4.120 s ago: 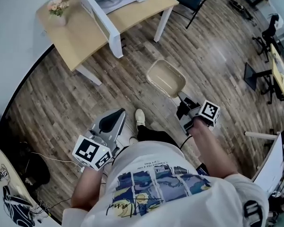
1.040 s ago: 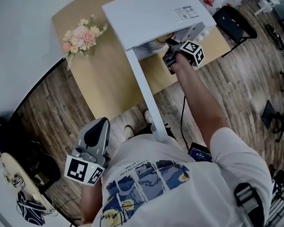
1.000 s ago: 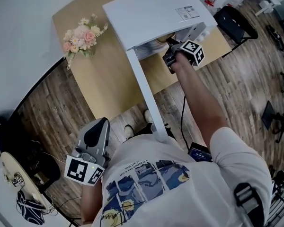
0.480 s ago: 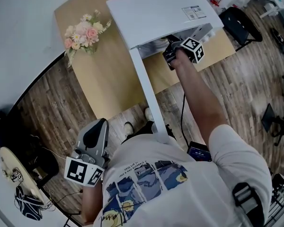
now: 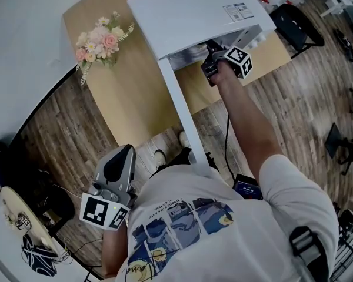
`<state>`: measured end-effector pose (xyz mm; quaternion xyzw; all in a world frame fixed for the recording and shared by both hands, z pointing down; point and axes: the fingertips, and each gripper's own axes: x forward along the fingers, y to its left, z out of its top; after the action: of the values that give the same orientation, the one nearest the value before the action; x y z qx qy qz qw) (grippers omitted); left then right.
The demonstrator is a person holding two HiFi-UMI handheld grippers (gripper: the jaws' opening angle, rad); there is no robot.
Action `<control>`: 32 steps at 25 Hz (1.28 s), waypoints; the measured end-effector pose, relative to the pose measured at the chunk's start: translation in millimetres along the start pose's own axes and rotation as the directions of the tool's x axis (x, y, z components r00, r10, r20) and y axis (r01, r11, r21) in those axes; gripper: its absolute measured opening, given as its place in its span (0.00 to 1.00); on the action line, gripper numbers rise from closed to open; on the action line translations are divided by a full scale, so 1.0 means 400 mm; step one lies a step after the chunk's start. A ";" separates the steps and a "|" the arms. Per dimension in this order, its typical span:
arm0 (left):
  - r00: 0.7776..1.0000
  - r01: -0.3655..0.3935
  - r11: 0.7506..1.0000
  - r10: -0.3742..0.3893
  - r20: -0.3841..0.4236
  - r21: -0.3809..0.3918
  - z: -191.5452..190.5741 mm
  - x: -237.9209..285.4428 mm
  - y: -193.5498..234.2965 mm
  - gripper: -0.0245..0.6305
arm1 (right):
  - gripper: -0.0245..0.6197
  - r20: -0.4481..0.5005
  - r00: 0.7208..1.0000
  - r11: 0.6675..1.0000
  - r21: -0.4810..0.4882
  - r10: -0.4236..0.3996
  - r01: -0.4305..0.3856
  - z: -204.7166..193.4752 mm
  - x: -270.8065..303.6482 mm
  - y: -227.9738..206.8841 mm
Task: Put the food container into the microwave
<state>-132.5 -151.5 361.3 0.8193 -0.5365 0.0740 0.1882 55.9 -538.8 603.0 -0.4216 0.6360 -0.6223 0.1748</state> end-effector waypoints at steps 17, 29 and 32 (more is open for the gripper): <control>0.990 0.141 0.990 -0.142 0.017 0.024 -0.003 -0.014 -0.026 0.05 | 0.30 0.042 0.998 0.999 0.008 -0.043 0.042 -0.030 -0.183 -0.055; 0.966 0.257 0.965 -0.258 0.022 0.060 -0.013 -0.062 -0.050 0.05 | 0.27 0.067 0.997 0.999 -0.027 -0.037 0.039 -0.100 -0.360 -0.043; 0.957 0.285 0.956 -0.288 0.023 0.068 -0.015 -0.077 -0.059 0.05 | 0.27 0.073 0.997 0.999 -0.037 -0.034 0.037 -0.119 -0.407 -0.035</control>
<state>-123.2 -114.3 351.5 0.8951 -0.4126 0.0497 0.1617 119.9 -383.7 574.7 -0.4582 0.6333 -0.5976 0.1785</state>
